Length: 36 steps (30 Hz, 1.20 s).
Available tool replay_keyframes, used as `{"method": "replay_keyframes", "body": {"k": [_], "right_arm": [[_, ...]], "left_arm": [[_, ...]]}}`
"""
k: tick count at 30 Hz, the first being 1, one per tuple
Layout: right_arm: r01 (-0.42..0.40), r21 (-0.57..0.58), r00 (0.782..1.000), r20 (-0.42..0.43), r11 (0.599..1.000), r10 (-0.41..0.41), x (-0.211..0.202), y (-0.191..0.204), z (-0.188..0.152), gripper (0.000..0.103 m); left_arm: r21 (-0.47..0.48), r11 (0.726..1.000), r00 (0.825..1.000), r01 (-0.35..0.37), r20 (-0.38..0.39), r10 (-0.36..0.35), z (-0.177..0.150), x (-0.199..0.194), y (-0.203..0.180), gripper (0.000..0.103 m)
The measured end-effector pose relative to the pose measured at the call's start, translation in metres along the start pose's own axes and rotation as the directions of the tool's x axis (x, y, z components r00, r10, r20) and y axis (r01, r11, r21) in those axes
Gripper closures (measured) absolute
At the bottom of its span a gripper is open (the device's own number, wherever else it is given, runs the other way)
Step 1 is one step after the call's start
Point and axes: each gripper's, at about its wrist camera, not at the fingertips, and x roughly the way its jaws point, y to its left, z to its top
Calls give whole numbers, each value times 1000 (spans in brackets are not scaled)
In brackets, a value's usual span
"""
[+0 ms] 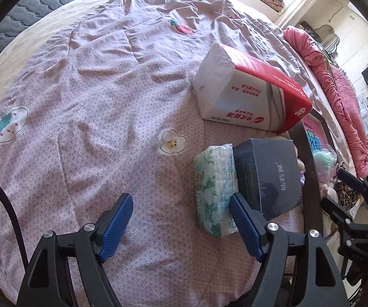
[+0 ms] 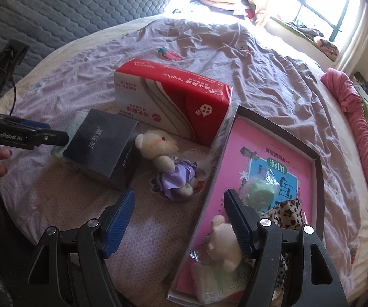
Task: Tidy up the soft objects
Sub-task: 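Grasp the pale-green tissue pack with the left tool while the right grasps the plush bear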
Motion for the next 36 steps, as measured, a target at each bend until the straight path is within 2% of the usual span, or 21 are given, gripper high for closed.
{"method": "replay_keyframes", "body": {"k": [8, 12, 15, 18, 20, 23, 26, 33, 36], "right_arm": [[61, -152, 996, -58, 987, -70, 60, 16, 14, 30], [45, -170, 996, -73, 984, -58, 82, 18, 21, 30], [12, -159, 997, -73, 987, -24, 90, 18, 26, 48], [5, -181, 997, -81, 984, -20, 97, 21, 27, 55], [5, -191, 997, -73, 982, -20, 98, 21, 26, 57], [37, -224, 997, -62, 974, -52, 98, 21, 24, 68], [47, -249, 996, -60, 967, -64, 95, 23, 20, 68], [61, -205, 996, -47, 977, -72, 83, 19, 18, 69], [70, -180, 997, -30, 981, -76, 74, 15, 18, 69]], "left_arm": [[13, 1000, 999, -5, -38, 5, 3, 5, 5, 25], [8, 1000, 999, 11, -41, -10, 2, 3, 10, 24], [1, 1000, 999, -10, -49, 10, 1, 4, 19, 24], [-26, 1000, 999, -7, -51, 5, 2, 4, 29, 24], [-40, 999, 999, 24, -46, -26, 3, 4, 33, 24], [-66, 991, 992, 113, -55, -117, 5, 7, 35, 24], [-71, 985, 985, 154, -64, -159, 6, 11, 29, 24], [-24, 996, 991, 89, -98, -90, 13, 28, 9, 24], [22, 999, 994, 34, -104, -32, 17, 35, -4, 24]]}}
